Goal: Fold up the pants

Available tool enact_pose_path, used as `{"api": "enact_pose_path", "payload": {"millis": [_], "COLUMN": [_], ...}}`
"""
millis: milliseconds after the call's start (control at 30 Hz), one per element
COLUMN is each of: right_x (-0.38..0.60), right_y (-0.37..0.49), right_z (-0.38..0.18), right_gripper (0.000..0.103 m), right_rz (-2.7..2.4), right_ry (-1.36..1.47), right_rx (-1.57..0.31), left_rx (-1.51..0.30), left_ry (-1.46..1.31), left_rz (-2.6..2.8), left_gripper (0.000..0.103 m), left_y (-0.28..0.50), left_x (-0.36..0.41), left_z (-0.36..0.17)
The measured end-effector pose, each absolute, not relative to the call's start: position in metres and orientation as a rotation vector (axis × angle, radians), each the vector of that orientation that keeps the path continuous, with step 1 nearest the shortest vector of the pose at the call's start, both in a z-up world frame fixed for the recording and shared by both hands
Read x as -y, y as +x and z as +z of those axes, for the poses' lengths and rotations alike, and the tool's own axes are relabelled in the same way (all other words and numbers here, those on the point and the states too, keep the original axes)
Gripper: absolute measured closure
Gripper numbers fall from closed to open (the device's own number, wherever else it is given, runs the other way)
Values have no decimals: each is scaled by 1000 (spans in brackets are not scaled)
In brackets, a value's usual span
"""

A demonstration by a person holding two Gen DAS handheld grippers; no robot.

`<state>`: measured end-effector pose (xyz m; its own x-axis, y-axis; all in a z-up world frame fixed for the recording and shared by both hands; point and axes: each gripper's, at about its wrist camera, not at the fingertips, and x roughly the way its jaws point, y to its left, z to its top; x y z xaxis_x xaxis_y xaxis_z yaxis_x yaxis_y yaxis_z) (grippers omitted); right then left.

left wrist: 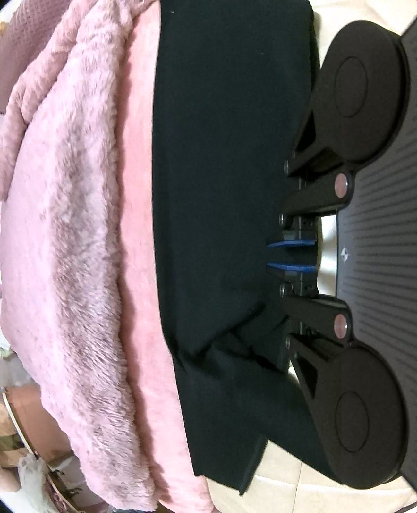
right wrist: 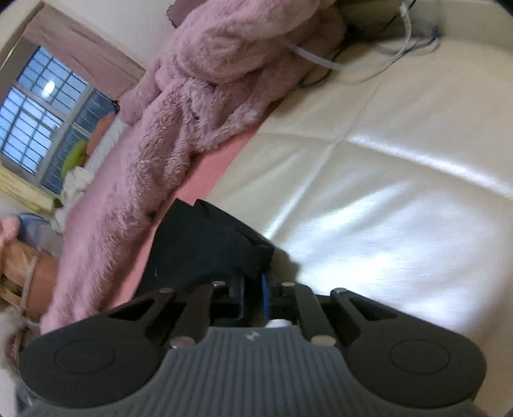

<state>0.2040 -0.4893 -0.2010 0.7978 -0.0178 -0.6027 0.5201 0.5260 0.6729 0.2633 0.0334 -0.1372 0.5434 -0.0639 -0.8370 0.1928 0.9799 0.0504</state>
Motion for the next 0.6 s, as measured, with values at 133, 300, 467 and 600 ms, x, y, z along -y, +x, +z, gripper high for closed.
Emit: {"api": "enact_pose_path", "payload": {"millis": [133,300,467,600], "right_x": [513,545,572,586], "right_y": [149,86,60,58], "right_z": [-198,-199,-192,-190], "right_gripper": [98,98,98,96], "right_rz": [-381,-477,-584,-610], "right_ry": [988,958,828,773], "right_rx": [-610,-645,-681,-718], "left_rx": [-975,-964,-953,-975], "left_ry": [153,158,127,96], "left_rz": [-196,-199,-168,-181], "left_gripper": [89,89,73,62], "left_y": [244,221,196,181], "left_x": [-30,-39,-64,-84], "left_z": [-128,-124,-122,-128]}}
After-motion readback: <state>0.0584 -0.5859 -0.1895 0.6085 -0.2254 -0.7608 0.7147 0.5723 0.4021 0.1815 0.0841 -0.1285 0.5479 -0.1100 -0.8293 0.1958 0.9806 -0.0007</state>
